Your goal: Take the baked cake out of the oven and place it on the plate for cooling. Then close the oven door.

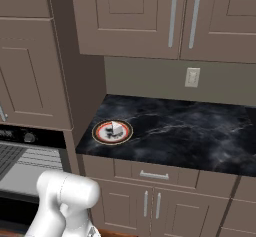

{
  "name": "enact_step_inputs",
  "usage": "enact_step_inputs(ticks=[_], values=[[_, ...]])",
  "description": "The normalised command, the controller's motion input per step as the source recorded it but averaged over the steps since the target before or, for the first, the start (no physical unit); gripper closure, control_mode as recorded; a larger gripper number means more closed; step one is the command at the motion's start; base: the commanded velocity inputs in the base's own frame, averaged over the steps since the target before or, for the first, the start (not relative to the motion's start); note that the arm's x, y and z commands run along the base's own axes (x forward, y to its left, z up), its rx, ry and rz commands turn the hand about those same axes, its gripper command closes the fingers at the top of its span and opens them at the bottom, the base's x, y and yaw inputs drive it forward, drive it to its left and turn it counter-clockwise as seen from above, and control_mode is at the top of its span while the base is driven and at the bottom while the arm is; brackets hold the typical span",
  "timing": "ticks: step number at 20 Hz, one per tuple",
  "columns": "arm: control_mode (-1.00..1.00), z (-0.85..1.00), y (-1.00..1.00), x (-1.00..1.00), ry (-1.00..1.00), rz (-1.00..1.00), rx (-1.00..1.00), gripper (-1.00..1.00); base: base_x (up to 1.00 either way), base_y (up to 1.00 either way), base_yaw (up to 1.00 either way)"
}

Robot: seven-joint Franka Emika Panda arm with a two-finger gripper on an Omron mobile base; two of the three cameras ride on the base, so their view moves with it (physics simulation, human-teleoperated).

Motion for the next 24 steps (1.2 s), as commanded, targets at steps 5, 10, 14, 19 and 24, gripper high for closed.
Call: enact_step_inputs(ticks=[5, 10, 14, 19, 24], values=[[-1.00, 0.08, -0.03, 0.57, -0.22, 0.00, 0.00, -1.00, 0.00, 0.00, 0.00], [-1.00, 0.06, -0.01, 0.61, -0.20, 0.00, 0.00, -1.00, 0.00, 0.00, 0.00], [-1.00, 0.04, -0.01, 0.64, -0.18, 0.00, 0.00, -1.00, 0.00, 0.00, 0.00], [-1.00, 0.04, -0.01, 0.68, -0.18, 0.00, 0.01, -1.00, 0.00, 0.00, 0.00], [-1.00, 0.03, -0.01, 0.72, -0.16, 0.00, 0.02, -1.00, 0.00, 0.00, 0.00]])
